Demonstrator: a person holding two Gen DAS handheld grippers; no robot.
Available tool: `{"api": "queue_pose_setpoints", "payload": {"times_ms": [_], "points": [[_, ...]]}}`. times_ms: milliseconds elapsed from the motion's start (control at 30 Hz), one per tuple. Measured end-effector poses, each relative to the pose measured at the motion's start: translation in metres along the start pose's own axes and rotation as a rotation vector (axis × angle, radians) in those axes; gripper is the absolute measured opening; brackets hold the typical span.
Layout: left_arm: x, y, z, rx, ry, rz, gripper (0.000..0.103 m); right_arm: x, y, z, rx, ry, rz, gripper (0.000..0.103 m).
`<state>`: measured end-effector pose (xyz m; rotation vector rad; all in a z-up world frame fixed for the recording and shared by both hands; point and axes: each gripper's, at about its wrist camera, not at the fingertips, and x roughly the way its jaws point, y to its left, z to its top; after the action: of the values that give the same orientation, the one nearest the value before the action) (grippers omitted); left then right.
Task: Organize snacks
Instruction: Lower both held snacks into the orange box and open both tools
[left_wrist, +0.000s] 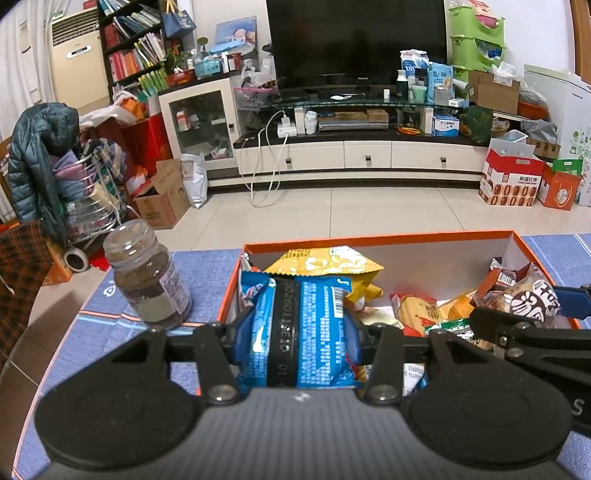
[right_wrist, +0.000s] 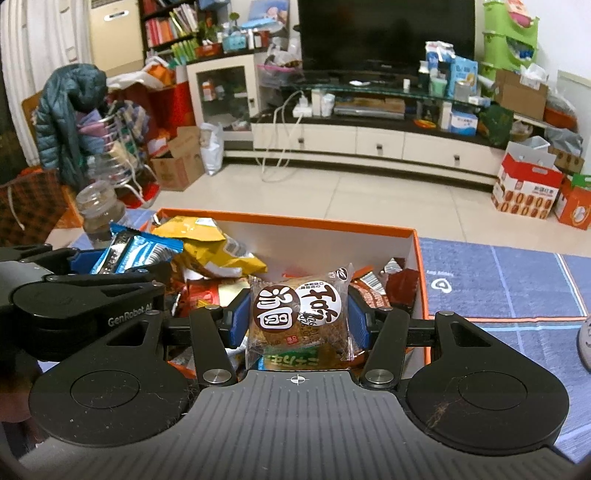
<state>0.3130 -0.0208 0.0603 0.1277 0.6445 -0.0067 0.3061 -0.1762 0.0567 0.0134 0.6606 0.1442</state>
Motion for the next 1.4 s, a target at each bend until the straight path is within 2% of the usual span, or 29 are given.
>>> {"api": "queue_pose_setpoints", "payload": {"times_ms": [300, 733, 1100, 1400], "points": [[-0.003, -0.001, 0.002, -0.015, -0.002, -0.004, 0.046, -0.008, 0.002, 0.005, 0.001, -0.010, -0.002, 0.041], [-0.009, 0.000, -0.002, -0.022, -0.004, 0.001, 0.046, -0.007, 0.001, 0.000, 0.061, -0.008, 0.047, 0.041], [-0.004, -0.008, -0.005, -0.013, -0.006, 0.035, 0.046, 0.006, 0.008, -0.003, 0.015, 0.038, -0.021, 0.041], [-0.006, -0.015, -0.004, -0.018, -0.011, 0.028, 0.046, 0.000, 0.008, -0.001, -0.018, 0.026, -0.084, 0.041]]}}
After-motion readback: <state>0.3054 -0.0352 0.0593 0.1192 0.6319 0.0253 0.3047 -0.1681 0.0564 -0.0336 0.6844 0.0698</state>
